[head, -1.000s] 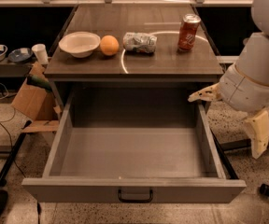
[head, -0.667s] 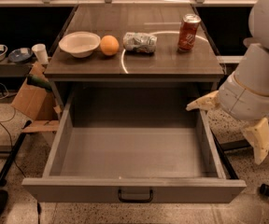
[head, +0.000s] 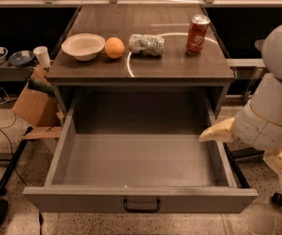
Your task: Close top drawer
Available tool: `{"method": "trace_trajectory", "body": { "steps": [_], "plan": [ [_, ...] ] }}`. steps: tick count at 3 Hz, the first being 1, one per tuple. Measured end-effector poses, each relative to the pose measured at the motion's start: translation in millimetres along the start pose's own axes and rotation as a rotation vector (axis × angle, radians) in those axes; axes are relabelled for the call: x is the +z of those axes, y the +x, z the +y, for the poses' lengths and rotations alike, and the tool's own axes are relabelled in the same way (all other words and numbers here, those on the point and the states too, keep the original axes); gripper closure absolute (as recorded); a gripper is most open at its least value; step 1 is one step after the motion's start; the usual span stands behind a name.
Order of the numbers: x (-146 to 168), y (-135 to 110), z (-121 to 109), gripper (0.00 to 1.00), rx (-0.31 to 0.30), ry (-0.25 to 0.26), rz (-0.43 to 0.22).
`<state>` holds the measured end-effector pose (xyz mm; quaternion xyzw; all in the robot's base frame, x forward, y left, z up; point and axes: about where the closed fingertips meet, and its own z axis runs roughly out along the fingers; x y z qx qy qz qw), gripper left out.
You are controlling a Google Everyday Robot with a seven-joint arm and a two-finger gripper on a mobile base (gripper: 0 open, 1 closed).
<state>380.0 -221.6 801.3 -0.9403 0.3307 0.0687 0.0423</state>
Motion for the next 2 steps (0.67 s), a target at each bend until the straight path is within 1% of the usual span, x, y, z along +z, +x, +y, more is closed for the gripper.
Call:
{"method": "trace_trajectory", "body": {
  "steps": [1, 2],
  "plan": [
    [19.7, -9.8, 17.3, 0.0, -0.111, -0.027, 0.002],
    [42.4, -25.9, 27.8, 0.0, -0.231, -0.064, 0.003]
  ]
}}
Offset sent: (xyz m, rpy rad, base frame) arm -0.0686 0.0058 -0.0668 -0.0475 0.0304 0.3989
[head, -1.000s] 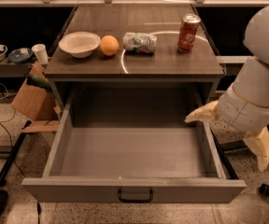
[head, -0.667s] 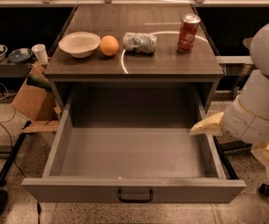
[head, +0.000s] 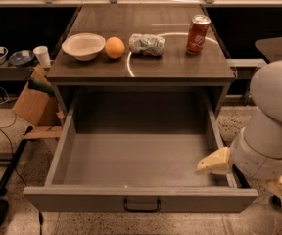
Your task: Close top drawer
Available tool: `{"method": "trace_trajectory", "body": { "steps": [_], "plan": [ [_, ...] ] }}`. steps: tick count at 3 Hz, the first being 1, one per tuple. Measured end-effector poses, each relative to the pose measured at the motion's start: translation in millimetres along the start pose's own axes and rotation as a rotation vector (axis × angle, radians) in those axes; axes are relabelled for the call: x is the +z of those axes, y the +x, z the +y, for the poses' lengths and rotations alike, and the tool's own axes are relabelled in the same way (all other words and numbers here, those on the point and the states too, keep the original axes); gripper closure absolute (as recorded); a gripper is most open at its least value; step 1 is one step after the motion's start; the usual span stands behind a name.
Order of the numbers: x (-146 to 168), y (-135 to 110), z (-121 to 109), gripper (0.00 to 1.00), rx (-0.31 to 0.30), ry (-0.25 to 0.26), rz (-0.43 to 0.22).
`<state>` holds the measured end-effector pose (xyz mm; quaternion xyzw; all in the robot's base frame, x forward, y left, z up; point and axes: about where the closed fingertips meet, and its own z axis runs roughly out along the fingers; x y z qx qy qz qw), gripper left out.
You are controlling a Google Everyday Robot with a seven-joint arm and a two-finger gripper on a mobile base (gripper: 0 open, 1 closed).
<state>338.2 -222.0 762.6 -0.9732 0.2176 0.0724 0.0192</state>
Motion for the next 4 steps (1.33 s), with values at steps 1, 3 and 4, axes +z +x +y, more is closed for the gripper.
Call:
{"method": "trace_trajectory", "body": {
  "steps": [1, 3, 4],
  "plan": [
    [27.5, -21.8, -3.4, 0.0, -0.141, -0.066, -0.013],
    [33.2, -19.5, -7.4, 0.0, -0.163, -0.061, -0.01],
    [41.8, -18.6, -16.4, 0.0, -0.197, -0.062, -0.008]
  ]
}}
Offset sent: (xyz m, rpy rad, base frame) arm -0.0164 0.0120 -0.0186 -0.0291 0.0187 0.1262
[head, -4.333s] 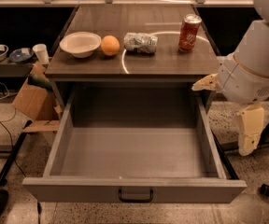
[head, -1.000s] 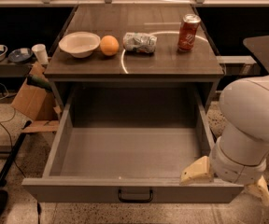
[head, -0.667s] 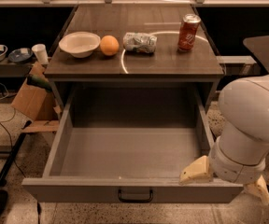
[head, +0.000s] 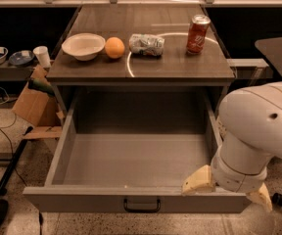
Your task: Close top drawer
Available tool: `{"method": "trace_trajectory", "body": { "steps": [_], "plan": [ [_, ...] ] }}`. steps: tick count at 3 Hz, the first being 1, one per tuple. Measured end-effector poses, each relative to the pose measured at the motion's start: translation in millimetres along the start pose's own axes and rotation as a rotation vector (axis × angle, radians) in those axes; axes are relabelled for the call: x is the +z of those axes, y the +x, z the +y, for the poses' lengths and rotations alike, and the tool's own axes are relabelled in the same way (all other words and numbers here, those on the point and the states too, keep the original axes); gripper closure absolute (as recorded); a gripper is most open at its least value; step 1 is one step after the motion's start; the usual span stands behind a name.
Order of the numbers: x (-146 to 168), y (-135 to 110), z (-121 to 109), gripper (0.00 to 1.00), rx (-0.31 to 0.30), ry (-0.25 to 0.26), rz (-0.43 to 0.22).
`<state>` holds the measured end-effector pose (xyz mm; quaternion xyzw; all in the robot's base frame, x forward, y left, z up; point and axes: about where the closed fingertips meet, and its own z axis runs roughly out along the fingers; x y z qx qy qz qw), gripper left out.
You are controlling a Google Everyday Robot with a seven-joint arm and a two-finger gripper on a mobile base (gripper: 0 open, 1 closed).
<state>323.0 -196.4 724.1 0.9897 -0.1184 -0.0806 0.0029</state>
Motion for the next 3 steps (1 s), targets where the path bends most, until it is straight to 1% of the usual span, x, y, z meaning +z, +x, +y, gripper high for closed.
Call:
{"method": "trace_trajectory", "body": {
  "steps": [1, 3],
  "plan": [
    [11.6, 3.0, -4.9, 0.17, -0.03, 0.011, 0.003],
    [31.5, 7.3, -5.6, 0.64, -0.051, 0.047, 0.002]
  ]
}}
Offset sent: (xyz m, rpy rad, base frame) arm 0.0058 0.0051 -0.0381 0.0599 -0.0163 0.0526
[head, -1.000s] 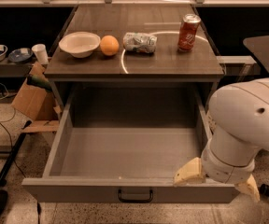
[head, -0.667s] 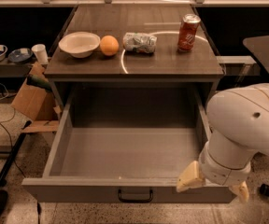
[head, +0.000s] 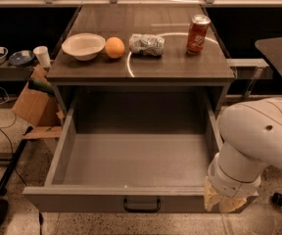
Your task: Close top drawer
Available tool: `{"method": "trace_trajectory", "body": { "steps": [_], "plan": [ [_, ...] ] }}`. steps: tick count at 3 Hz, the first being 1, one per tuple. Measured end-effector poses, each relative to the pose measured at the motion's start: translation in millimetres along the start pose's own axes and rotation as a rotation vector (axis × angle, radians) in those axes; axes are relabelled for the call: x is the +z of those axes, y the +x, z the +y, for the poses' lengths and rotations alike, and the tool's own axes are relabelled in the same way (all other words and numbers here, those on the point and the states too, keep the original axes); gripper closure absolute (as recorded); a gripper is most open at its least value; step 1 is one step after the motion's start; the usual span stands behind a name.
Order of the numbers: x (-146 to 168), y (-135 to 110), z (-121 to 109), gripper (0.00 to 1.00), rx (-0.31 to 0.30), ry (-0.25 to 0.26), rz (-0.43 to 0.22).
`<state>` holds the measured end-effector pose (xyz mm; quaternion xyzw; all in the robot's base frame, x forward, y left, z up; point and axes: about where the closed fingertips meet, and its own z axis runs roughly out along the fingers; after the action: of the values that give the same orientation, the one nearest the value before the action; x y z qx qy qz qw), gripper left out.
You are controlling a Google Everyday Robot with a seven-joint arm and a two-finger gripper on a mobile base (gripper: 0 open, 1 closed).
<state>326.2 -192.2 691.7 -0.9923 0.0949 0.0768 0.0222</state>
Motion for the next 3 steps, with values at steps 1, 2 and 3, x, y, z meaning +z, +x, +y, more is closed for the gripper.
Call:
{"method": "trace_trajectory", "body": {
  "steps": [1, 2, 3],
  "plan": [
    [6.8, 6.3, -2.4, 0.87, 0.003, 0.015, 0.012],
    [12.5, 17.5, -4.3, 1.0, 0.023, 0.032, 0.03],
    [14.2, 23.7, -5.3, 1.0, 0.032, 0.044, 0.038]
  ]
}}
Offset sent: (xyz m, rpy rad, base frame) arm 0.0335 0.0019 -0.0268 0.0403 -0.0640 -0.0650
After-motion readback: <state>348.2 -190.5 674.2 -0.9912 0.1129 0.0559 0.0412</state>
